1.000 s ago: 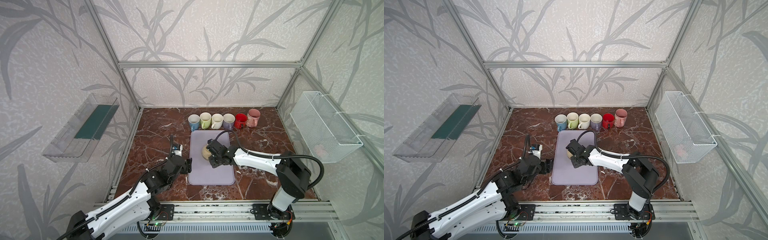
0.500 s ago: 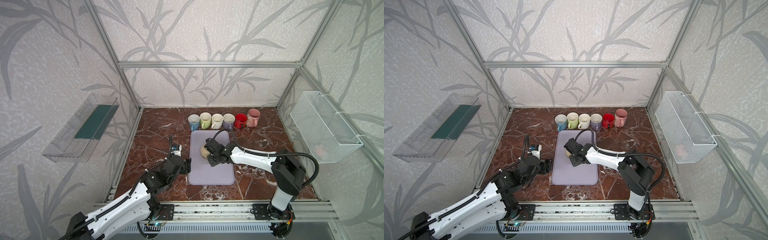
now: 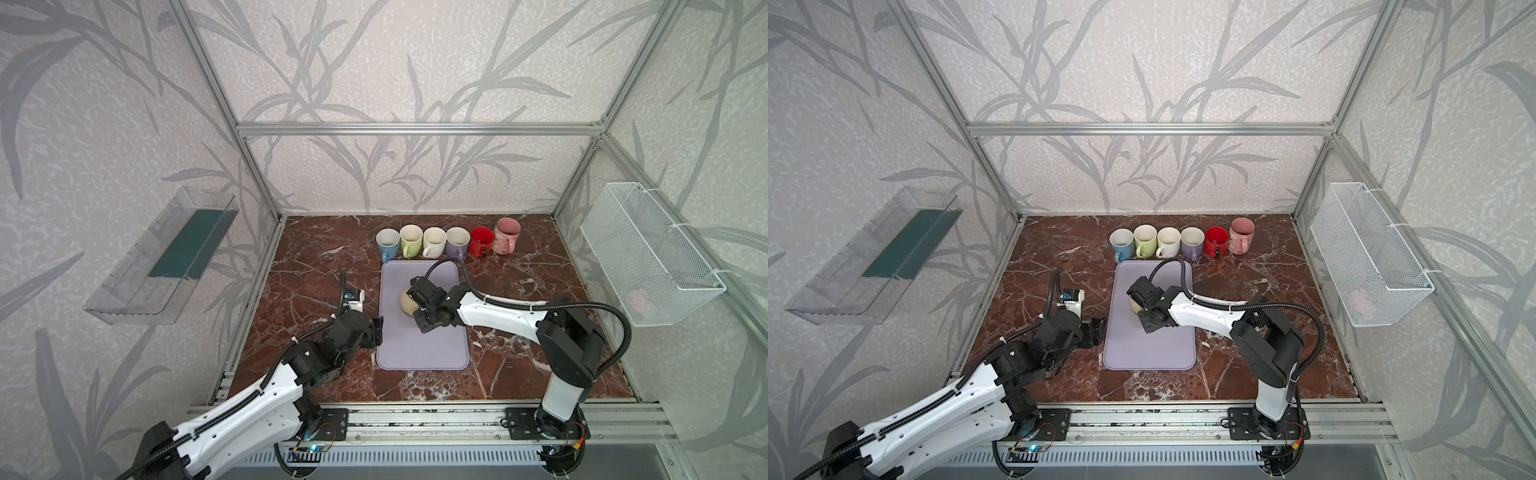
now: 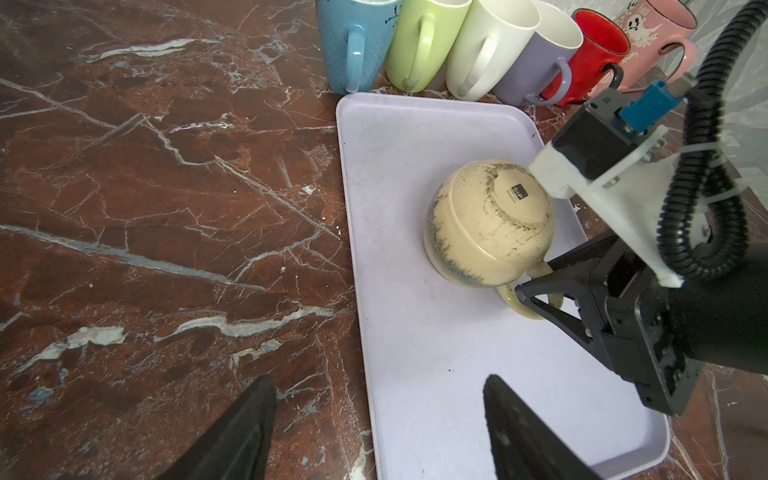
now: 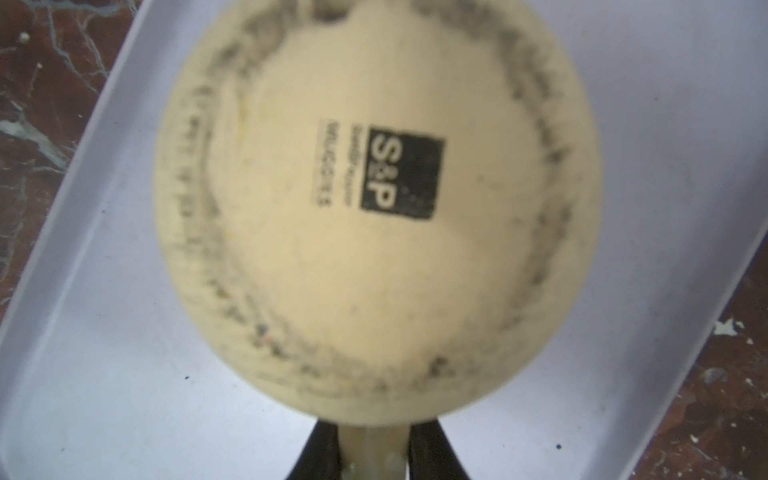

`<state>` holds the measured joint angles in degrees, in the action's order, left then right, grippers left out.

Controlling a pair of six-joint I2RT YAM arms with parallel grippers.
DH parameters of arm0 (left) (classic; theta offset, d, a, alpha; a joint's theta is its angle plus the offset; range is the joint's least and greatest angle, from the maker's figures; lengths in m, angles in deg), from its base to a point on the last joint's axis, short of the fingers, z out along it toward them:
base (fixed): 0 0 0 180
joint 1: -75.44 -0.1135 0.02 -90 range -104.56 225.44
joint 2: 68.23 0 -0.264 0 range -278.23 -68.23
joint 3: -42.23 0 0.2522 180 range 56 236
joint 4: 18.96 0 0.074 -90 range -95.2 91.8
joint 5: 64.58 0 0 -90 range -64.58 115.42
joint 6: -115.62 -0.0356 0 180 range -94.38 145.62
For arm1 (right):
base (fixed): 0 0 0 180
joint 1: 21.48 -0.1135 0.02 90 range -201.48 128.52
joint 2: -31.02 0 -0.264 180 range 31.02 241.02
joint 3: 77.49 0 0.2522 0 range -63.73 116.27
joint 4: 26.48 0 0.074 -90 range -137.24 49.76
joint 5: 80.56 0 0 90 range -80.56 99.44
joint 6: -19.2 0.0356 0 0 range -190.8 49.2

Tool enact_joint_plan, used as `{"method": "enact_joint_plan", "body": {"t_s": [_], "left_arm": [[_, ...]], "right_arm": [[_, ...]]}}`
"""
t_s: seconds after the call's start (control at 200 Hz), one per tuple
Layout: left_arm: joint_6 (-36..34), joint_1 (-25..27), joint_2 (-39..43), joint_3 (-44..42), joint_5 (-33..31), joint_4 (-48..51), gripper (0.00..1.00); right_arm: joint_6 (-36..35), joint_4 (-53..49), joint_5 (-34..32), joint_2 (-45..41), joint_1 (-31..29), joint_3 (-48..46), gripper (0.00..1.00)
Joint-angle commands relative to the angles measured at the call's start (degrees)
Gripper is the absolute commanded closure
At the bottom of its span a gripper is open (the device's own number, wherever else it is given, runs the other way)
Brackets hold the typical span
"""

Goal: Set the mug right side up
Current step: 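Lower the right gripper and close it on the cream mug's handle, then lift the cream mug with the right gripper while the left gripper approaches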

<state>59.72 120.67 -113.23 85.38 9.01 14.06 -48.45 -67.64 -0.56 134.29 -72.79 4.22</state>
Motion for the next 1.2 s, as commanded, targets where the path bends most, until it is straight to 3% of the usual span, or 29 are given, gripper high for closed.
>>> {"method": "enact_joint_plan", "body": {"t_s": [0.0, 0.18, 0.525, 0.85, 1.195], "left_arm": [[0.7, -0.4, 0.7, 0.6, -0.7, -0.1, 0.23], [0.9, -0.4, 0.7, 0.2, -0.7, -0.1, 0.23], [1.5, -0.5, 1.2, -1.0, 0.3, -1.8, 0.23], [2.5, -1.1, 0.4, -1.5, 2.4, -4.2, 0.24], [3.8, -1.7, -3.9, -3.7, 11.2, -15.1, 0.30]], "right_arm": [[-0.7, -1.4, -0.1, 0.5, 0.2, 1.4, 0.80], [-1.0, -1.6, 0.0, 0.3, 0.2, 1.5, 1.00], [-1.9, 5.0, 4.0, -8.7, 1.2, -4.6, 1.00], [1.2, 19.5, 19.6, -20.1, 8.4, -17.4, 1.00], [6.3, 34.5, 36.0, -29.0, 15.5, -28.1, 1.00]]}}
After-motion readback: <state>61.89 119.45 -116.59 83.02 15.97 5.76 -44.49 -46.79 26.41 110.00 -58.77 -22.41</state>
